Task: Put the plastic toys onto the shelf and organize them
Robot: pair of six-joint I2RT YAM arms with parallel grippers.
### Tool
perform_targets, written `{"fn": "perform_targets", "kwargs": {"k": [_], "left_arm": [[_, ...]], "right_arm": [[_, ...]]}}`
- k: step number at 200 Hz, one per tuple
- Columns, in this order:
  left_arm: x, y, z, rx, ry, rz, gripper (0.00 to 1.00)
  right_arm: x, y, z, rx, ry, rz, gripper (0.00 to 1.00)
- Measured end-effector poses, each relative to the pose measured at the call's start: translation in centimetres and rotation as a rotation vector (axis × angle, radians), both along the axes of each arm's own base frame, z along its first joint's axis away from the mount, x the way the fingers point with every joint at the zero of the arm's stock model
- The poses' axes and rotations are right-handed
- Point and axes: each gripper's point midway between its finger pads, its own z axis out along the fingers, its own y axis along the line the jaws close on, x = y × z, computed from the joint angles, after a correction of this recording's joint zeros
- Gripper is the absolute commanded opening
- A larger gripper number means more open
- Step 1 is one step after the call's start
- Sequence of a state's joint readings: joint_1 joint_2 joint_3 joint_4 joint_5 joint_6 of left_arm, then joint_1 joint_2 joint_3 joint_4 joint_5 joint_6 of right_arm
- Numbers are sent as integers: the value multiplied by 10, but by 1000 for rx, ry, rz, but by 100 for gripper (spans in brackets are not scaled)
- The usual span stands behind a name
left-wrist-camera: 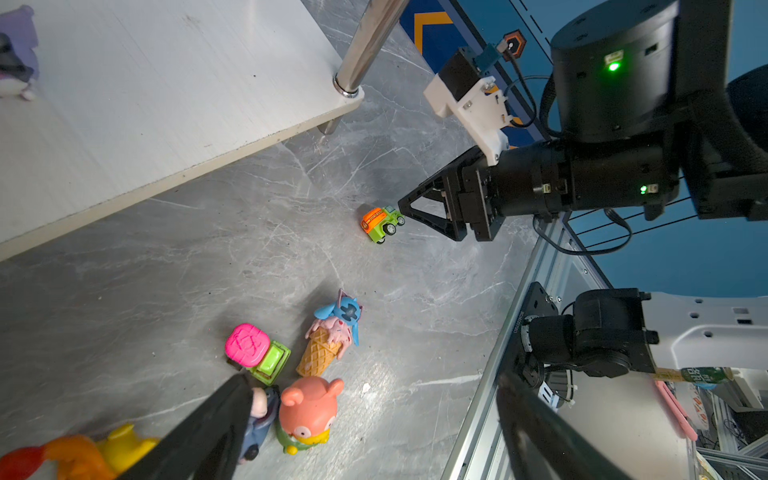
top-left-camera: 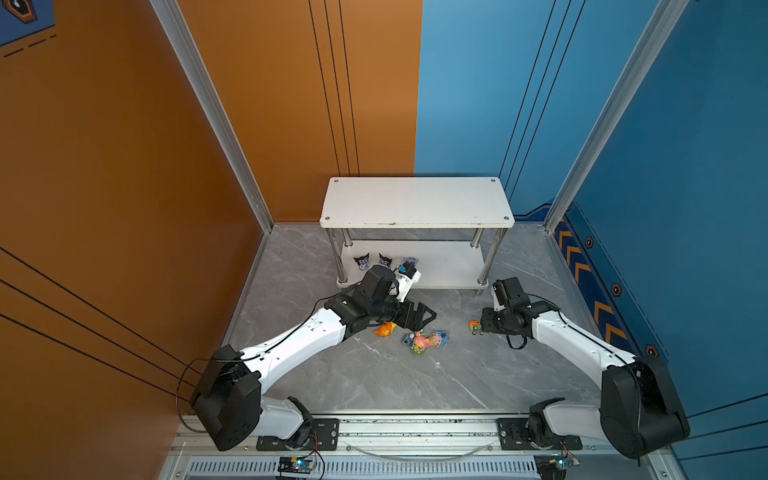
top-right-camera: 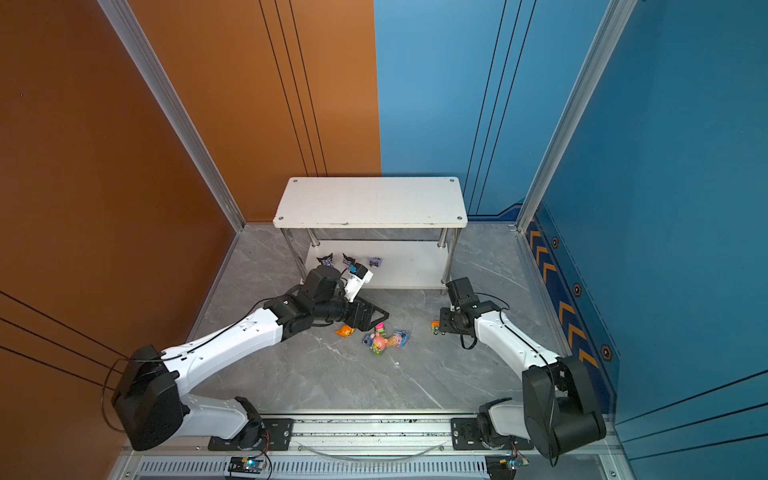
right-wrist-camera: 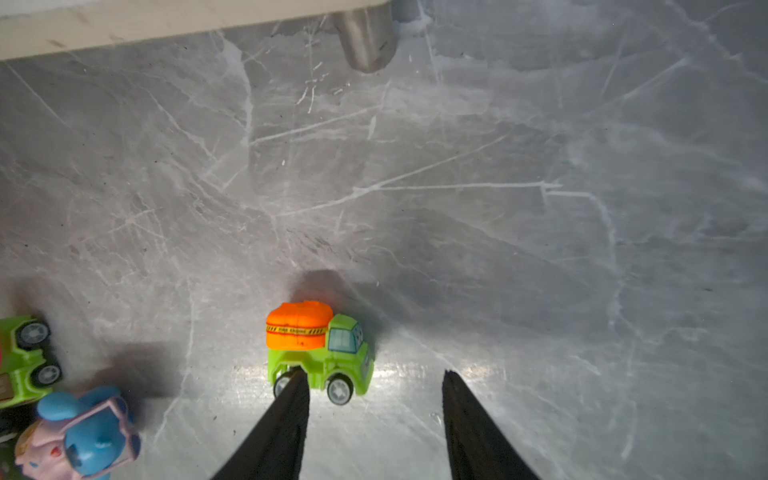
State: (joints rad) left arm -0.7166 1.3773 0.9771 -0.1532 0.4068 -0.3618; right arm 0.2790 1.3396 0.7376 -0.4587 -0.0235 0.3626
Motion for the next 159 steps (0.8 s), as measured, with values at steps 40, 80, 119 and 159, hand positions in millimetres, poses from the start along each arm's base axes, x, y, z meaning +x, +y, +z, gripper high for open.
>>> {"fn": "perform_targets", "kwargs": {"k": [40, 80, 119, 159], "left_arm": [[0, 0, 1, -1, -8, -3, 94], [2, 0, 1, -1, -10, 0, 94], [4, 3, 1, 0, -11, 9, 94], [4, 4, -1, 2, -9, 12, 93]], "right_arm": [[7, 8, -11, 34, 14, 6, 54], [5, 16, -18, 82, 19, 7, 53], [-14, 27, -19, 134, 9, 19, 53], [-31, 51, -8, 170, -16, 83, 52]]}}
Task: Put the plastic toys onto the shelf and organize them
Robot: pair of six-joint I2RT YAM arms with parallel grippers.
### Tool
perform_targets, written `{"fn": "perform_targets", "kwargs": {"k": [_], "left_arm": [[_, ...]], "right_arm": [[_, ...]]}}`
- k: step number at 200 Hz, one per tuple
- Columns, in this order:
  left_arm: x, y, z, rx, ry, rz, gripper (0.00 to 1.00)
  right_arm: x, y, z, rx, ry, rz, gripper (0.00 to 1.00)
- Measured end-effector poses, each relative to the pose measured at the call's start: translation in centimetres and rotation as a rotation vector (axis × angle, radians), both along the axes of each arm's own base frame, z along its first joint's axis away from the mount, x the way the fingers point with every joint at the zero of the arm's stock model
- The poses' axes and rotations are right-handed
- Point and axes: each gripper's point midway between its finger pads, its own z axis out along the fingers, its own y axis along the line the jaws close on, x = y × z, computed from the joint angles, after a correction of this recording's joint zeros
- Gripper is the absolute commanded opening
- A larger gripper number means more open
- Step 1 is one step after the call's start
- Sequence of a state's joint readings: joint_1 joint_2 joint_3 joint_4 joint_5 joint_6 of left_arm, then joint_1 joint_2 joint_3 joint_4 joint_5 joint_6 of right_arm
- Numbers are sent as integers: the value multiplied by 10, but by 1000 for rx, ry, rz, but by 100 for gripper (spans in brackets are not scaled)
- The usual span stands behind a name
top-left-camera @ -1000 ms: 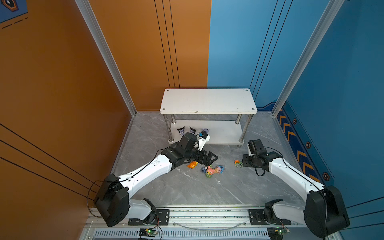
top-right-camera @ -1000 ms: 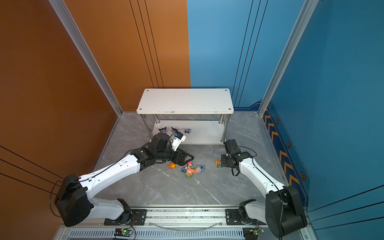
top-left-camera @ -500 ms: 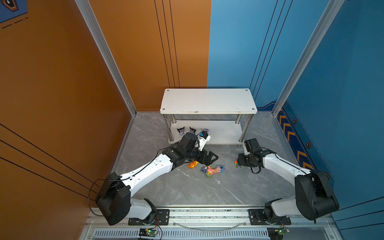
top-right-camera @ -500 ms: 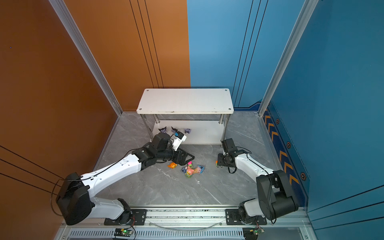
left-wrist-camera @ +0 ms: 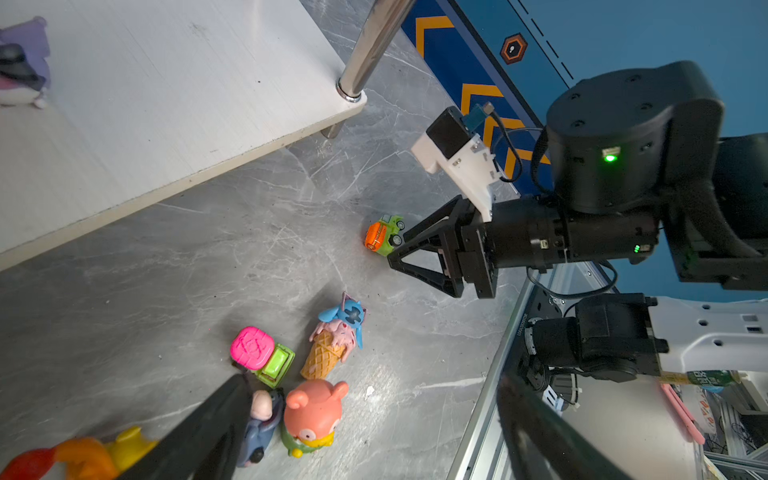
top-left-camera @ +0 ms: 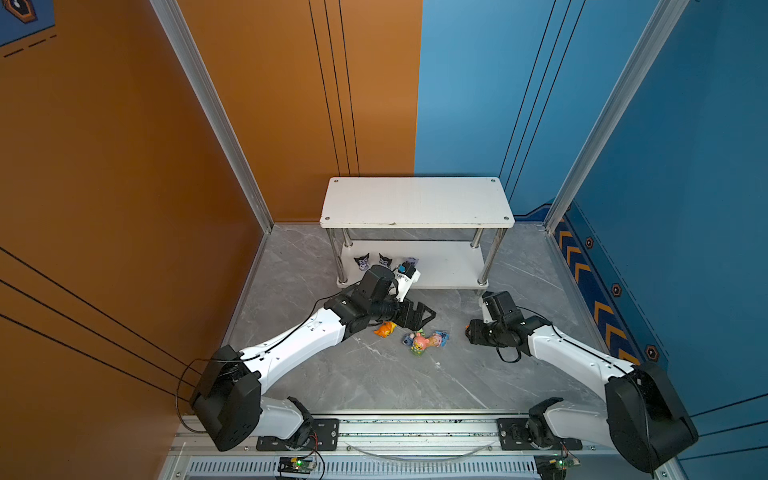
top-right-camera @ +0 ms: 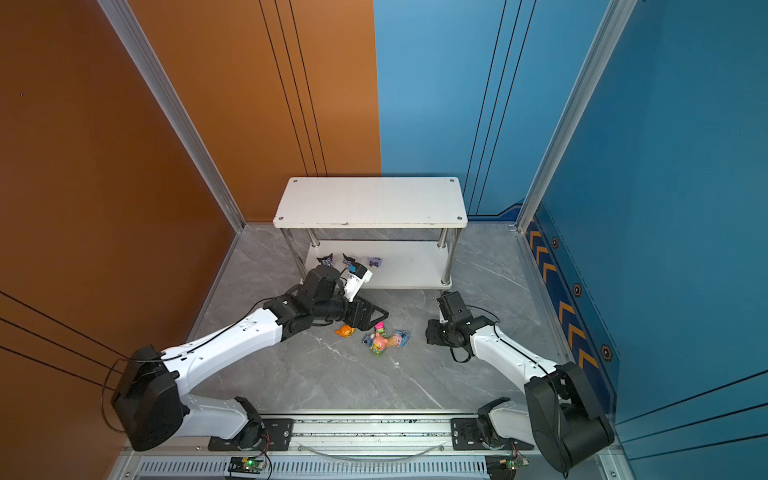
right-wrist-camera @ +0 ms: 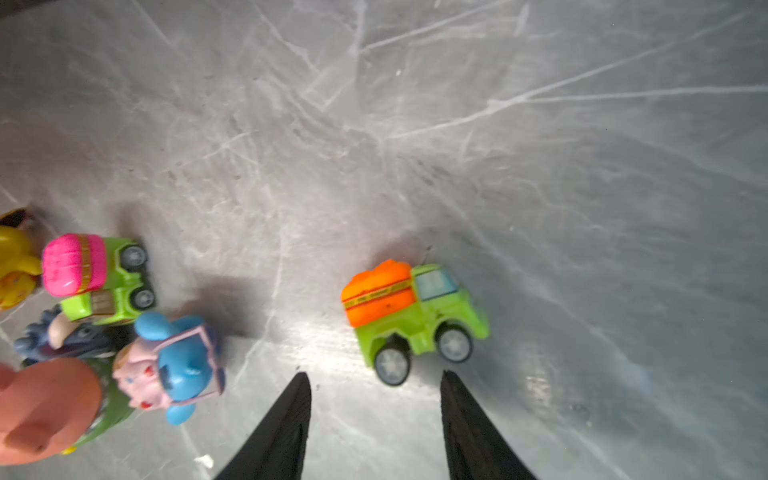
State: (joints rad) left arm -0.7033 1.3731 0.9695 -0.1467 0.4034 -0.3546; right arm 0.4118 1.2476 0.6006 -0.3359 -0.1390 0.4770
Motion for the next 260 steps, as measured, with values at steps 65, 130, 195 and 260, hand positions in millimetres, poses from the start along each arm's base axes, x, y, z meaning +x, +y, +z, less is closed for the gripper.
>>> {"fn": "perform_targets", "kwargs": {"k": [65, 130, 195, 260], "left_arm": [[-3, 5, -1, 2, -5, 10, 93], [-3, 10, 7, -6, -21, 21, 93], [2, 23, 1, 4, -13, 54, 93], [5, 30, -8, 17, -5, 67, 93]], "right_arm": [[-4, -11, 21, -17, -29, -40, 71], [18, -22, -2, -108, 122, -158, 67], [31, -26, -8, -84, 144, -230, 68], [35, -19, -21, -66, 179, -230, 60]]}}
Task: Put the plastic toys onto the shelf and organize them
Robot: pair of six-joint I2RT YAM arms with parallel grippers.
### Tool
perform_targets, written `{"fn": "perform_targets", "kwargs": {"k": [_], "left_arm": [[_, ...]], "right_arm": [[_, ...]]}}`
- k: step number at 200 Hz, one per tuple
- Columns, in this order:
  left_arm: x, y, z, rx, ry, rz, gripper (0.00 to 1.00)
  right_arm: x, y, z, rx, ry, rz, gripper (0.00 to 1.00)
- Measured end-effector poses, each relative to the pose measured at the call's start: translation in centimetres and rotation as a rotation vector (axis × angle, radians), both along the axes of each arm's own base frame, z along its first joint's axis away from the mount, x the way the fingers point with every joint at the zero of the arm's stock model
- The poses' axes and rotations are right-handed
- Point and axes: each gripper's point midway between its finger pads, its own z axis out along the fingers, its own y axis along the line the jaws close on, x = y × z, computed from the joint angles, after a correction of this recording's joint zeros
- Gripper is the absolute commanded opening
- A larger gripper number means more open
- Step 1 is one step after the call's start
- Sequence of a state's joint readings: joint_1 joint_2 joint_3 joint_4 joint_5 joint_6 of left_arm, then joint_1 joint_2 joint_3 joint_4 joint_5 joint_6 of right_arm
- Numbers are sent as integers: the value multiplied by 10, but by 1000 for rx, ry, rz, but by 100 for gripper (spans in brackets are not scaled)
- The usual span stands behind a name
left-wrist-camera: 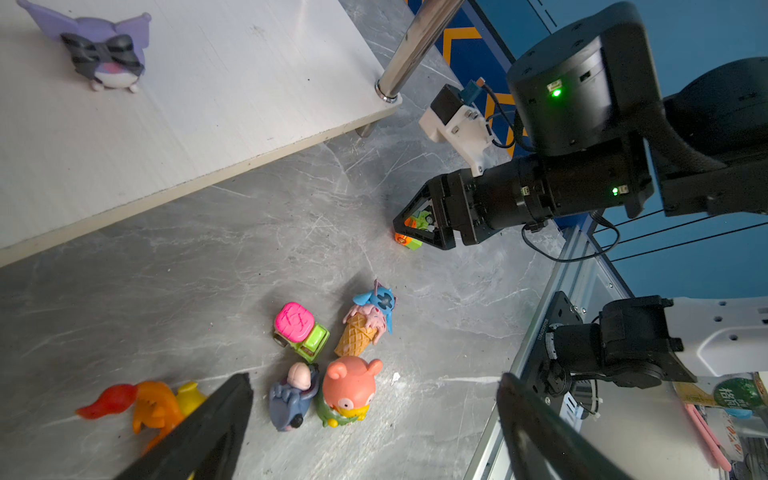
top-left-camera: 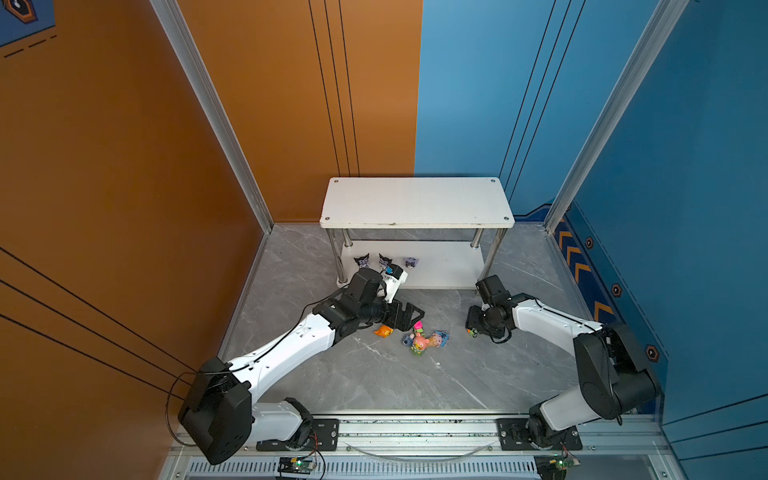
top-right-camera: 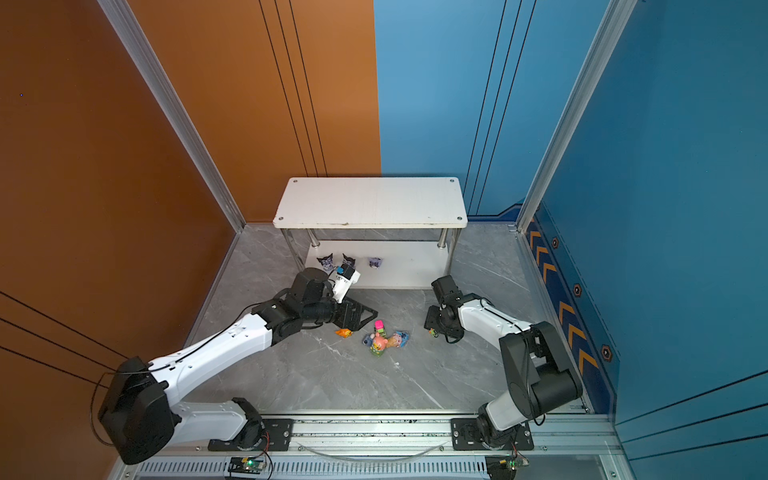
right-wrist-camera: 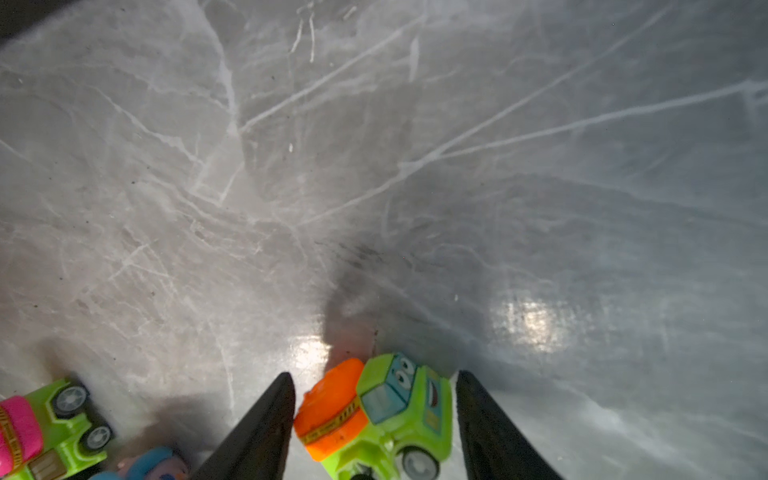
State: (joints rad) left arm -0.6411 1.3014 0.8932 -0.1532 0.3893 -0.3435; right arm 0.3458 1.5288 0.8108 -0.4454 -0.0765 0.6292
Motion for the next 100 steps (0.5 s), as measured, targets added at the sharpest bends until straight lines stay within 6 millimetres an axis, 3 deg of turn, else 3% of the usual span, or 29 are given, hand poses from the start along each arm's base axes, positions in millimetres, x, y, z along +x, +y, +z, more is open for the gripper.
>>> {"fn": "perform_targets", "kwargs": {"k": [54, 100], "left_arm": [[1, 2, -3, 1, 5, 5, 93], [3, 3, -2, -1, 3, 9, 93]], "right_arm": [[2, 2, 0, 7, -8, 4, 44], [7, 9, 4, 45, -24, 18, 37]]}}
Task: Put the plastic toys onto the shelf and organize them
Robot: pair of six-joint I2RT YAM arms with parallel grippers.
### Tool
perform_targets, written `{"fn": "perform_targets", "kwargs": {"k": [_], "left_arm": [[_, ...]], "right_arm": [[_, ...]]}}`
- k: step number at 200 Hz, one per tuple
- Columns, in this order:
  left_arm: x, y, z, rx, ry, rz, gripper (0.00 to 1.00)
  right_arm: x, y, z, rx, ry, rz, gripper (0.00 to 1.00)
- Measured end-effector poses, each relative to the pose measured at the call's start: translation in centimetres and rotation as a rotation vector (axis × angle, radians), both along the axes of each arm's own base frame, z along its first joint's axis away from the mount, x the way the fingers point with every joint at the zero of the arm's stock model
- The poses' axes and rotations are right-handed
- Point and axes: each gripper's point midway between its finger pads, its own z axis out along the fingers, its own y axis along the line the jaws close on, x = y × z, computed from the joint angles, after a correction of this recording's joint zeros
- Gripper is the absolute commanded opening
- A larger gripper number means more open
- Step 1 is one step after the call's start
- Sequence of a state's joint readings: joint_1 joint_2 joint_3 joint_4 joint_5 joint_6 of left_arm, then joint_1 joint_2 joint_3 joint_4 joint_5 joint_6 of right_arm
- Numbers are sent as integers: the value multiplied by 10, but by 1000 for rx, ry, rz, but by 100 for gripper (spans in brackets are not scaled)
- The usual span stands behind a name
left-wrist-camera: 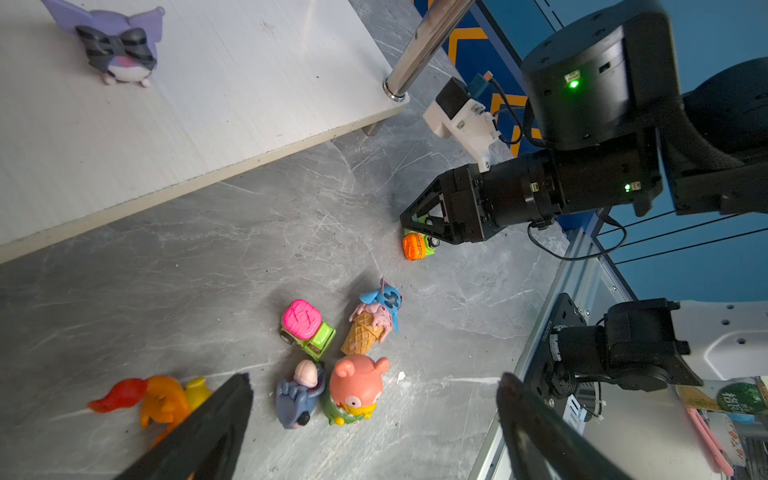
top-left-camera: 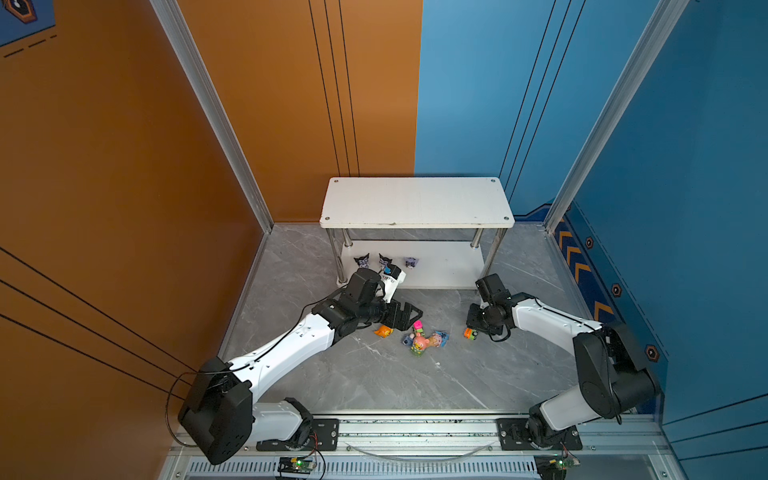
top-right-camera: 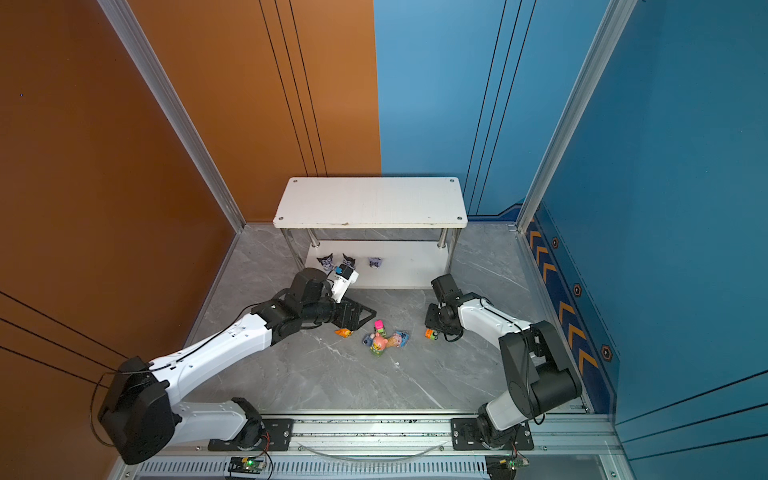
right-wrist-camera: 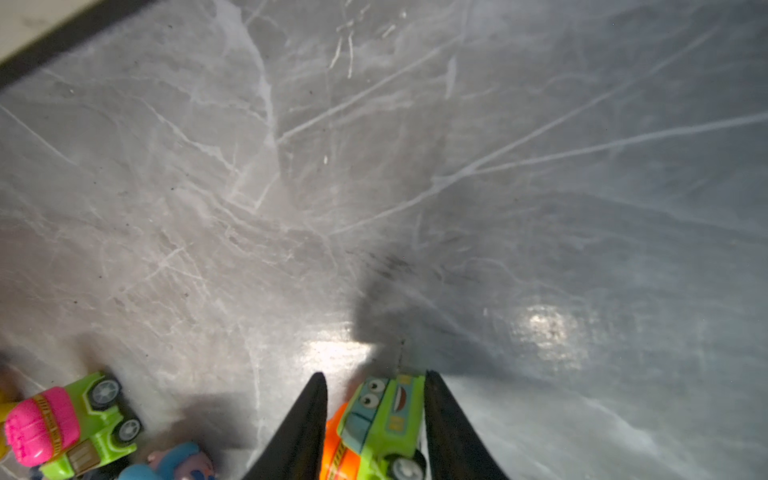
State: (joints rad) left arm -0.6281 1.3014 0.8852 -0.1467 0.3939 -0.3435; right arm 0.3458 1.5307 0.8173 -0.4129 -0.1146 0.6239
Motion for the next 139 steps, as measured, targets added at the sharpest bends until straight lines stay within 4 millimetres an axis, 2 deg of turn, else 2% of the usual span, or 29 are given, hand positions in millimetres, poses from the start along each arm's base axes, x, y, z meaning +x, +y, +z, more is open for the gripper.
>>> {"fn": "perform_targets", "kwargs": {"k": [74, 110, 139], "left_arm": [[0, 0, 0, 0, 1, 0, 93], [0, 0, 0, 1, 1, 0, 93], [0, 0, 0, 0, 1, 0, 93]], "right_arm": [[4, 4, 6, 12, -24, 36, 32], [3, 3, 5, -2, -18, 56, 41], [5, 4, 6, -12, -13, 77, 42]]}}
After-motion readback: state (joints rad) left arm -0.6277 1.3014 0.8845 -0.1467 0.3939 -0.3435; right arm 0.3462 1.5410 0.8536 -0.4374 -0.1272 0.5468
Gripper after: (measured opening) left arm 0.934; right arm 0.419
